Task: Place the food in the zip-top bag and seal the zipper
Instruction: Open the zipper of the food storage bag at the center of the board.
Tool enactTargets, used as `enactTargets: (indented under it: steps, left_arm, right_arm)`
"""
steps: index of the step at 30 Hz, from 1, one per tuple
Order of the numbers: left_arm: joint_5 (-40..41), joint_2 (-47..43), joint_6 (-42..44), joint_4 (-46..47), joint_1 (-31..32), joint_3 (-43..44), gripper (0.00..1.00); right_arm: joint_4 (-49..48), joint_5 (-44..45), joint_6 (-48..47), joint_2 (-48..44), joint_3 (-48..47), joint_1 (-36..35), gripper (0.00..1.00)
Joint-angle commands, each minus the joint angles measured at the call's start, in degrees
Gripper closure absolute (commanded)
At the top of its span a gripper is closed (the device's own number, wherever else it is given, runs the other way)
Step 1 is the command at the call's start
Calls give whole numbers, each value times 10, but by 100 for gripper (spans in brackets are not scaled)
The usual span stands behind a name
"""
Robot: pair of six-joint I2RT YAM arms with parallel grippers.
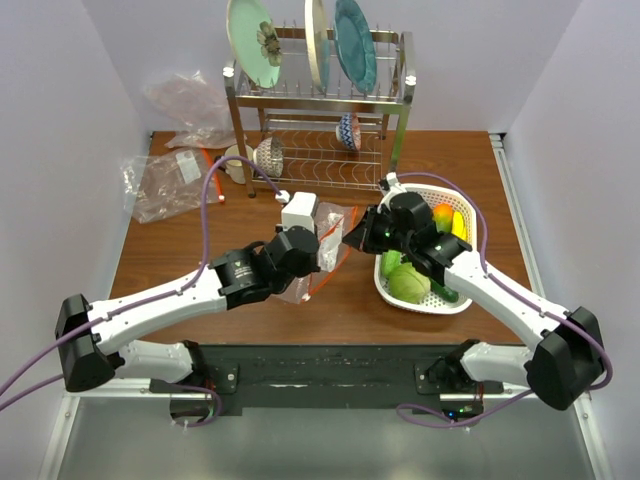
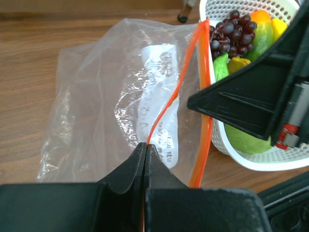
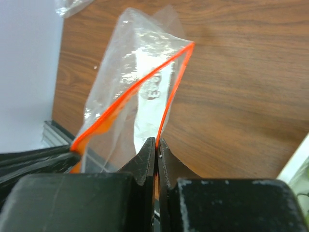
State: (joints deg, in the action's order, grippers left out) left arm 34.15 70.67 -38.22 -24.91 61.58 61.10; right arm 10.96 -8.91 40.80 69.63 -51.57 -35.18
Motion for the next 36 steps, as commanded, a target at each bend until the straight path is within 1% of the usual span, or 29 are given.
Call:
enactTargets:
  steps: [1,4,5,7,8,11,16,19,22,24,25,28,32,36]
  left_arm:
    - [-20,-22,32,4,3,27,100]
    - [-28,-23,48,-3,3,34,99]
    - [-29,-18,55,-10,3,39,91]
    - [-26,-9,58,-19,5,45,82]
    - [-23,3,60,-28,9,52,74]
    - [-15,31,65,-37,17,67,67]
    - [-10,62,75,-34,30,87,65]
    - [-2,84,81,-36,41,102,60]
    - [14,106,76,-49,55,118,58]
    - [40,118,69,-66,66,131,57]
    - [48,129,64,-73,78,134,54]
    - [74,151,49,-96,93,149,53]
    - [133,180,15,-164,104,183,53]
    - [163,200,-5,-193,114,196,54]
  right_arm:
    - [3,27,-14,2,6,-3,100]
    - [-1,20,-11,2,5,-4,100]
    - [-2,16,-9,2,2,-3,100]
    - [-3,13,-4,5,-4,-7,100]
    - [-2,13,-4,6,-11,-9,100]
    - [1,13,1,11,-26,-16,100]
    - [14,20,6,15,-39,-23,100]
    - [15,21,10,10,-40,-24,100]
    - [18,22,14,5,-40,-24,100]
    - [20,26,14,2,-41,-24,100]
    - [21,27,14,2,-41,-24,100]
    - [26,29,14,-2,-42,-24,100]
    - [26,30,17,-8,-40,-24,100]
    - [27,30,17,-10,-39,-24,100]
